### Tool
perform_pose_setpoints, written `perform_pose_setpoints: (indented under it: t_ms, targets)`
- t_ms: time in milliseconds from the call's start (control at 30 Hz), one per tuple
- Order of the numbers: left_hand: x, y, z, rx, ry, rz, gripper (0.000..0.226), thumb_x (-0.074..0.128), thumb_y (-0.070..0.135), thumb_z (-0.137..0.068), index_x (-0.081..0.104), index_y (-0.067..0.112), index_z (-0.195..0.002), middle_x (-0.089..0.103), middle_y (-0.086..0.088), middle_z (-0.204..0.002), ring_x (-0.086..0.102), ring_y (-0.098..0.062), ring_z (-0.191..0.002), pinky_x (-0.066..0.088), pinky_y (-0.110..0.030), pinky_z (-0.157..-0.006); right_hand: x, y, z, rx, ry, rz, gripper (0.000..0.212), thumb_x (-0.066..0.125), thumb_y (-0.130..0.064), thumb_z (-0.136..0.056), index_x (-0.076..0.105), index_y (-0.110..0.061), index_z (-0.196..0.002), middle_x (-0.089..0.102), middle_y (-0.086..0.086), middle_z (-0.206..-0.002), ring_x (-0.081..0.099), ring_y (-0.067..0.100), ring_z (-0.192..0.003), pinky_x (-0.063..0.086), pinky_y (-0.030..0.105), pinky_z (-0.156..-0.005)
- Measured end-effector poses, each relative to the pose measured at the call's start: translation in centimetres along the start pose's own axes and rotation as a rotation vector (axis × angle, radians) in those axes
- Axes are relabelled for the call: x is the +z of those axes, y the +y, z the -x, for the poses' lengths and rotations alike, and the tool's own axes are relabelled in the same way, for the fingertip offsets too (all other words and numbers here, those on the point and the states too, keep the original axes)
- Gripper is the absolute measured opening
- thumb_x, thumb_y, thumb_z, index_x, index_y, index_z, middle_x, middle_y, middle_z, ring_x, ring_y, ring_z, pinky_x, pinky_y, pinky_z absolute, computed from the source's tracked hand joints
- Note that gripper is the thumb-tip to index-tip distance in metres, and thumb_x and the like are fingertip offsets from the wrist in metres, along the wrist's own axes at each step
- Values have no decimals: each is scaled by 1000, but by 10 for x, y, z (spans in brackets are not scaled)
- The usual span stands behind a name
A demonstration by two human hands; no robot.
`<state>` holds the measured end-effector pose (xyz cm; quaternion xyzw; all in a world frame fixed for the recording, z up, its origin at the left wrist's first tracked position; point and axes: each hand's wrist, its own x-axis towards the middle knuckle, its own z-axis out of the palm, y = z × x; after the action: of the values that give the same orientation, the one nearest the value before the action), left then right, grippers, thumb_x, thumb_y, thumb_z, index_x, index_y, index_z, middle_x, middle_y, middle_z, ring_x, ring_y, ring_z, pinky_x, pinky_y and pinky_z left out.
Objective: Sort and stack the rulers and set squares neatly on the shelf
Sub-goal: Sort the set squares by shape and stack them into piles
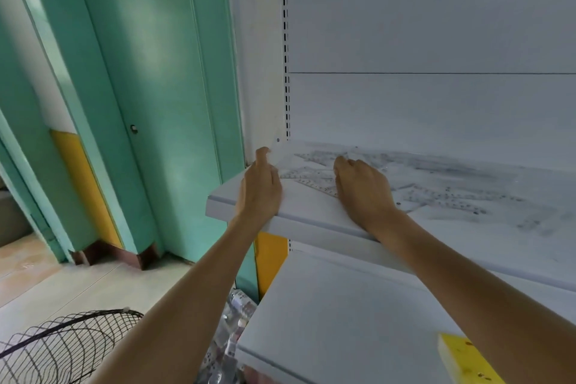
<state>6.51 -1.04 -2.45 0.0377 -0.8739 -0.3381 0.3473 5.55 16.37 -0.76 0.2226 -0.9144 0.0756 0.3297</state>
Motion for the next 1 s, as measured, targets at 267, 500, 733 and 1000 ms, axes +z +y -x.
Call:
perform_pose_setpoints:
  t_ms: [267,500,733,1000]
  targets:
    - [3,-5,-1,63,-1,-17,46,41,26,-96,32,25,-142,57,-13,-100,54,-25,-92,40,-31,-77,-3,2,-1,10,-62,-115,24,37,-8,-92,60,-2,-96,63,12,-91,57,28,-89,39,32,-68]
    - [0,-4,0,147,-78,-158,46,40,32,-97,34,27,-142,51,-16,-110,46,-29,-107,37,-37,-92,-21,6,10,104,27,-327,18,52,-16,-92,62,-7,-104,67,8,-100,61,24,-93,46,32,-79]
    - [7,27,2,260,-189,-75,52,50,29,-93,34,26,-142,50,-11,-111,52,-24,-95,39,-31,-83,-58,62,35,299,74,-240,11,48,-20,-91,48,-14,-82,58,-1,-72,52,19,-67,33,25,-53]
    - [63,120,16,313,-254,75,57,59,27,-88,35,15,-139,49,-3,-108,47,-12,-65,41,-29,-74,-113,155,75,515,-258,-222,32,41,-3,-85,51,-7,-115,54,14,-105,51,25,-83,41,29,-65]
